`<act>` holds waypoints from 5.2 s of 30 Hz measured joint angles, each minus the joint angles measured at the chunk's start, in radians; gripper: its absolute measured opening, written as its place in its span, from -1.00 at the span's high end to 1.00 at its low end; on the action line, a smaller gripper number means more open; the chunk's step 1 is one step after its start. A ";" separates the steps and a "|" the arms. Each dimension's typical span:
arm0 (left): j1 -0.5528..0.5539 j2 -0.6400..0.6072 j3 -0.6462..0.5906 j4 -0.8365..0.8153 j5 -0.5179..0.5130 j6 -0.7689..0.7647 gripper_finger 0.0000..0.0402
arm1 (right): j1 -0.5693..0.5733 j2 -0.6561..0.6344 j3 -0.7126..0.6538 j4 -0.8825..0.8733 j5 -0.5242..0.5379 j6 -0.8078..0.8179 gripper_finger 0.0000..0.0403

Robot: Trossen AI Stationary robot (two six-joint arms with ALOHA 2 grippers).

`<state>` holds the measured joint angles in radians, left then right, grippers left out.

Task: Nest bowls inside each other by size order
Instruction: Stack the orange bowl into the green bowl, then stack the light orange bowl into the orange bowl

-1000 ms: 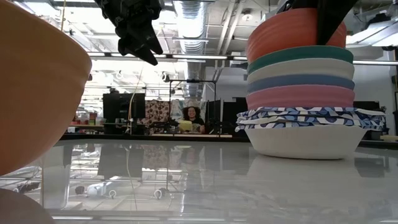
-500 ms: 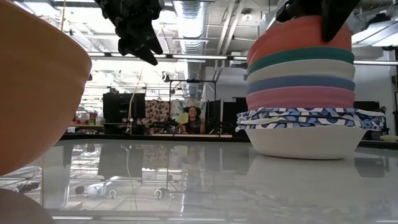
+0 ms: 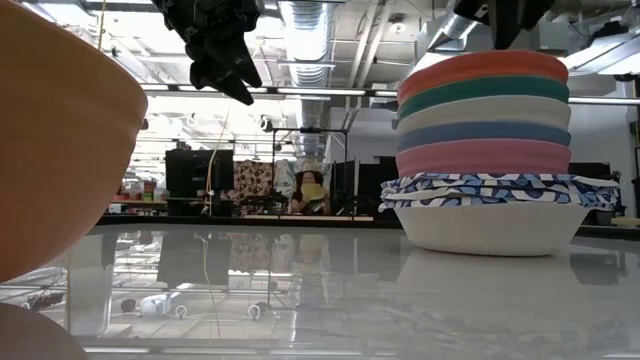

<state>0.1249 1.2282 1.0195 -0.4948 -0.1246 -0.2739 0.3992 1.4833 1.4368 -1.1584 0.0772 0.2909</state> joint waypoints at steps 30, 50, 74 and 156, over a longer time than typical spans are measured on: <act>0.000 0.000 0.000 0.017 -0.019 -0.001 -0.25 | 0.030 0.010 -0.012 0.054 -0.002 0.065 0.96; 0.000 0.000 0.000 0.015 -0.019 0.000 -0.25 | 0.023 0.007 -0.074 0.094 0.000 0.076 0.96; 0.000 0.000 0.000 0.015 -0.019 -0.010 -0.25 | 0.025 0.011 -0.085 0.188 0.004 0.030 0.96; -0.454 -0.030 -0.001 -0.407 0.142 -0.491 -0.25 | -0.081 0.010 -0.001 0.301 0.030 -0.061 0.90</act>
<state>-0.3291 1.1984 1.0187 -0.9020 0.0172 -0.7647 0.3180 1.4937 1.4361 -0.8574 0.1074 0.2302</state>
